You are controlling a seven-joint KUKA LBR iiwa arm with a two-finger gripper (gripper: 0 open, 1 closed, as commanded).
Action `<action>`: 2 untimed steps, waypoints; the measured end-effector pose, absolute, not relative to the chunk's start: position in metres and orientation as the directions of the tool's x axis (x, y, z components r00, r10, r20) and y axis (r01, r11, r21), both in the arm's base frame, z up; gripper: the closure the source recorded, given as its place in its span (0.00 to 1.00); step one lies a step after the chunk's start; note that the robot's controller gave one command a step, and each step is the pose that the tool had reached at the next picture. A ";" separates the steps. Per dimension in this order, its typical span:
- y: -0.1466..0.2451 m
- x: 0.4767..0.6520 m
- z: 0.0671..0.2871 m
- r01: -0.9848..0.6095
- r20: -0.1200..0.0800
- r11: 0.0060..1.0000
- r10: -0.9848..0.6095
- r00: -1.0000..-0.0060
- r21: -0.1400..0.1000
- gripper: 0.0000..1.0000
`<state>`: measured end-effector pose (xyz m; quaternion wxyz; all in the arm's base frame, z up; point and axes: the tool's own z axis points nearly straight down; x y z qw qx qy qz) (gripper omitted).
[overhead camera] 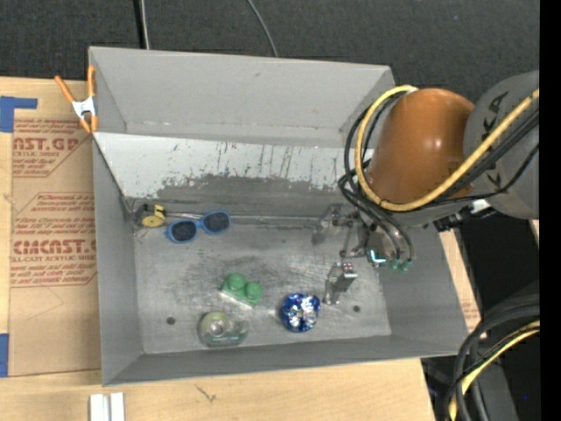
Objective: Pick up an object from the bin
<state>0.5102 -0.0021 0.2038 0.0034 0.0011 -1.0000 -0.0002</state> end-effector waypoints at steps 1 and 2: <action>-0.007 0.509 0.072 -0.320 -0.011 0.947 -0.320 -0.947 -0.001 0.00; -0.007 0.507 0.074 -0.320 0.000 0.947 -0.320 -0.947 0.000 1.00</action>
Offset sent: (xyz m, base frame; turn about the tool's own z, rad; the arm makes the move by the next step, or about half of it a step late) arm -0.0046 -0.0061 -0.1338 -0.3231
